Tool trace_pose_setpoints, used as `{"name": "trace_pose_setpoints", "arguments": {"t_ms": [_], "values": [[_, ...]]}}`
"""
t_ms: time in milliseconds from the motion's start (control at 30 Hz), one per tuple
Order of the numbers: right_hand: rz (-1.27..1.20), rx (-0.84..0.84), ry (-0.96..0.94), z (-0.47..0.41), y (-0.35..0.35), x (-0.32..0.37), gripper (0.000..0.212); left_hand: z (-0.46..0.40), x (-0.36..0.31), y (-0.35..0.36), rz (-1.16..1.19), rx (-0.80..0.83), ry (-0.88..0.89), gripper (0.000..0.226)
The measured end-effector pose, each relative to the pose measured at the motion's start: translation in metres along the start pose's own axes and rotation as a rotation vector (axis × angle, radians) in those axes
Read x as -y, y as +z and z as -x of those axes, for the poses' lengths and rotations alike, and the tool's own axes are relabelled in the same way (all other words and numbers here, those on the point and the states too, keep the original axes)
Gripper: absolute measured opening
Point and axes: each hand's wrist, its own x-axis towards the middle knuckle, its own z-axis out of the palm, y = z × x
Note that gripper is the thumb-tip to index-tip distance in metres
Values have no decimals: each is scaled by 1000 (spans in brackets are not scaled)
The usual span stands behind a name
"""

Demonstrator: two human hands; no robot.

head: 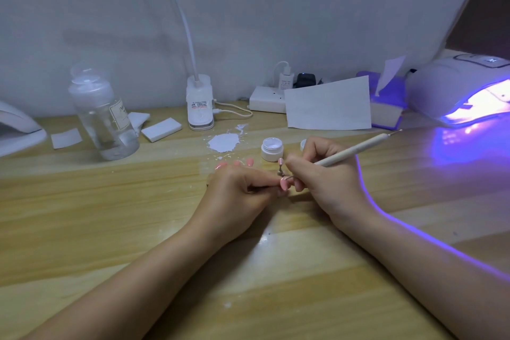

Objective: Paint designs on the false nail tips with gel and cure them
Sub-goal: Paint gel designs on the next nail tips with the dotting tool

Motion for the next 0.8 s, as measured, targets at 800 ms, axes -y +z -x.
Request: {"name": "trace_pose_setpoints", "arguments": {"t_ms": [800], "values": [[8,13,18,0,1,0,40,0,3,0,-41,-3,23,15]]}}
